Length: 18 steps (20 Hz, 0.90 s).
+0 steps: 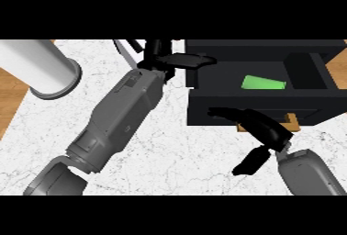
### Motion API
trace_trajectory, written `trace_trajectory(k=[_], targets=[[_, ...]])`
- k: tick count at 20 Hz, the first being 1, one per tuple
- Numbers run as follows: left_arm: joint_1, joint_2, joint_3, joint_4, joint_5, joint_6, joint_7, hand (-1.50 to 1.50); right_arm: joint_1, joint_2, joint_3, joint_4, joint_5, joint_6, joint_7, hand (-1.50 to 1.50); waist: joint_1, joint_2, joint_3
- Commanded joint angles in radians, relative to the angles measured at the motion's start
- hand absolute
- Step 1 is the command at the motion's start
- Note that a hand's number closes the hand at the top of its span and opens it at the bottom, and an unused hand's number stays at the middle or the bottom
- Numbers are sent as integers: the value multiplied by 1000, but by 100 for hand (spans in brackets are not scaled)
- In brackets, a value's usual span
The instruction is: Pick up the cup, place it into the drawer and close the drawer
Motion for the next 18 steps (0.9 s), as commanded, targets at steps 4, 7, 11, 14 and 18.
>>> trace_trajectory(k=[4, 7, 11, 14, 18], targets=[[139, 34, 0, -99, -4, -35, -33, -150, -144, 57, 43, 441, 172, -109, -153, 150, 63, -3, 1], [203, 46, -11, -137, -1, -85, -30, -150, -230, 96, -2, 629, 192, -187, -202, 150, 88, 2, 2], [253, 92, -15, -196, 0, -124, -19, -150, -334, 81, -93, 769, 163, -252, -346, 150, 110, 6, 3], [263, 126, -11, -240, 12, -143, 20, -150, -417, 54, -163, 858, 142, -283, -375, 150, 138, 10, 4], [277, 144, -21, -274, 5, -134, 51, -150, -530, -2, -253, 960, 103, -298, -411, 150, 145, 16, 5]])
